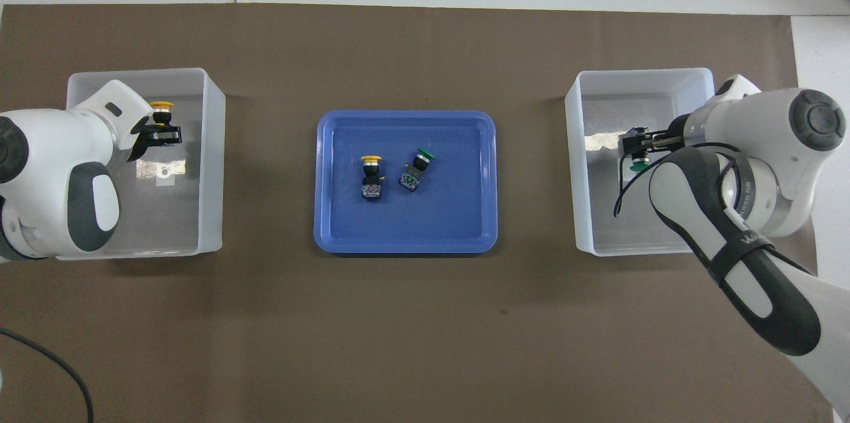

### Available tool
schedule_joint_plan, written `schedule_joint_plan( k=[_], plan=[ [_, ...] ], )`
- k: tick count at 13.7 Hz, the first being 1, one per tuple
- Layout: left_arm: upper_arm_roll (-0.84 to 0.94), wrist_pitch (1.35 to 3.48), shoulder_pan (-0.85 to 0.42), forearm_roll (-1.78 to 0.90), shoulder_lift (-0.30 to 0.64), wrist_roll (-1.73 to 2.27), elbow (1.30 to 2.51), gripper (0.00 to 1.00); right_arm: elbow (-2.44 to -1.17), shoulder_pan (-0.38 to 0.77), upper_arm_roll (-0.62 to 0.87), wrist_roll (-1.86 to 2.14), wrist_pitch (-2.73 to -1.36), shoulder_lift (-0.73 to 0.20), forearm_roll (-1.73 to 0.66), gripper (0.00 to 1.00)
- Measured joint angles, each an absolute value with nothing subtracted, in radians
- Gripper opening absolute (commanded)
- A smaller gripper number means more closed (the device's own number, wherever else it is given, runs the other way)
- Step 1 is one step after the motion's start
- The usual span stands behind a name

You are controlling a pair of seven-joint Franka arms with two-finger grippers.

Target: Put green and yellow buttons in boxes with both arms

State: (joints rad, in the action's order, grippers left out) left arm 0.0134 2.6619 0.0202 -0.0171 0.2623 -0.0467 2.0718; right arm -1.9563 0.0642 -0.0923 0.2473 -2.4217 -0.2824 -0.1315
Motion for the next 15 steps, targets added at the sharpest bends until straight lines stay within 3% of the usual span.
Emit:
schedule_joint_plan(
  k=[3, 4, 5, 6, 11, 15],
  plan=[
    [0.017, 2.681, 0.020, -0.017, 0.312, -0.049, 2.037, 0.00, -1.868, 0.117, -0.083, 0.130, -2.327, -0.250, -0.133, 1.00],
    [0.019, 2.681, 0.020, -0.017, 0.323, -0.049, 2.028, 0.20, -1.847, 0.157, -0.081, 0.034, -2.314, -0.247, -0.133, 1.00],
    [0.022, 2.681, 0.020, -0.017, 0.329, -0.050, 2.022, 0.71, -1.832, 0.207, -0.080, -0.074, -2.314, -0.247, -0.132, 1.00],
    [0.024, 2.681, 0.020, -0.017, 0.332, -0.050, 2.020, 1.00, -1.825, 0.256, -0.078, -0.171, -2.314, -0.247, -0.132, 1.00],
    [0.027, 2.681, 0.019, -0.017, 0.327, -0.052, 2.006, 1.00, -1.821, 0.457, -0.075, -0.596, -2.373, -0.284, -0.132, 1.00],
    [0.030, 2.605, 0.019, -0.017, 0.270, -0.052, 1.991, 1.00, -1.820, 0.554, -0.074, -0.801, -2.454, -0.355, -0.134, 1.00]
  ],
)
